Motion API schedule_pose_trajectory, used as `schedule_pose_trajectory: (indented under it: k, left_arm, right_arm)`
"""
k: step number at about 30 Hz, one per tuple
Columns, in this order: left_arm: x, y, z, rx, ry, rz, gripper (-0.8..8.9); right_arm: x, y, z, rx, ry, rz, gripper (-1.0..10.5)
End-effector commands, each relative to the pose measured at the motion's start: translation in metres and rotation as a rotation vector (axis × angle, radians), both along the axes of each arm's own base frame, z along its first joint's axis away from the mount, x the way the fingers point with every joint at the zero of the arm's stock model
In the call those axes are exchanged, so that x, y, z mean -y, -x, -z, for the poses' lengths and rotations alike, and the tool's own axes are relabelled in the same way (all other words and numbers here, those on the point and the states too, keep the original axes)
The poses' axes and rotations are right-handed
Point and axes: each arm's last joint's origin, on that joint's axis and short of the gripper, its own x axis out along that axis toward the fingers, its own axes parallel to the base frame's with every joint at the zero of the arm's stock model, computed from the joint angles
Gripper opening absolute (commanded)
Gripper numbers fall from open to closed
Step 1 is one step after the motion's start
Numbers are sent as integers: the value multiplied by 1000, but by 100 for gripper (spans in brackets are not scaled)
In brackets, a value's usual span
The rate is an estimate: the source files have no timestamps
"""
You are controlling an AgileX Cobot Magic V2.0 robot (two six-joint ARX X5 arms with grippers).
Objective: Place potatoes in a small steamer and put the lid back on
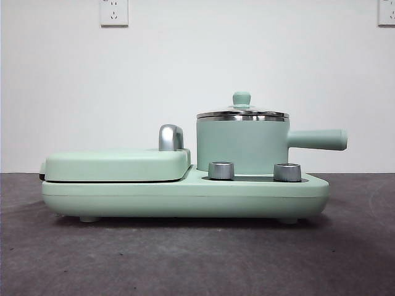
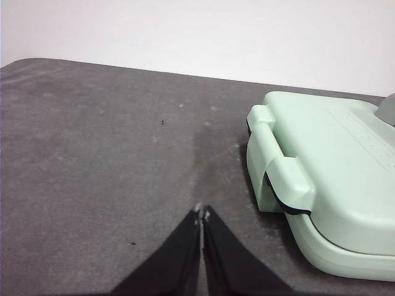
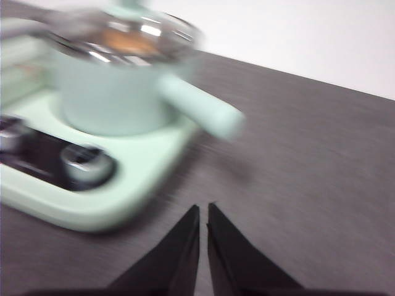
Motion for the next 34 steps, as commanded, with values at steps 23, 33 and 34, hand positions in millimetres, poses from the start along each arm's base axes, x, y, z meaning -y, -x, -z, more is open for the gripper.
schedule_pose_trajectory:
  k: [23, 33, 34]
  left_arm:
    - [0, -1, 6, -9, 7, 0, 6]
    - [0, -1, 6, -9, 7, 1, 6]
    - [0, -1, 6, -9, 7, 1, 6]
  right_arm:
    - [16, 10, 13, 153, -24, 140, 20]
    - [16, 10, 13, 153, -24, 140, 20]
    - [16, 10, 13, 154, -24, 140, 20]
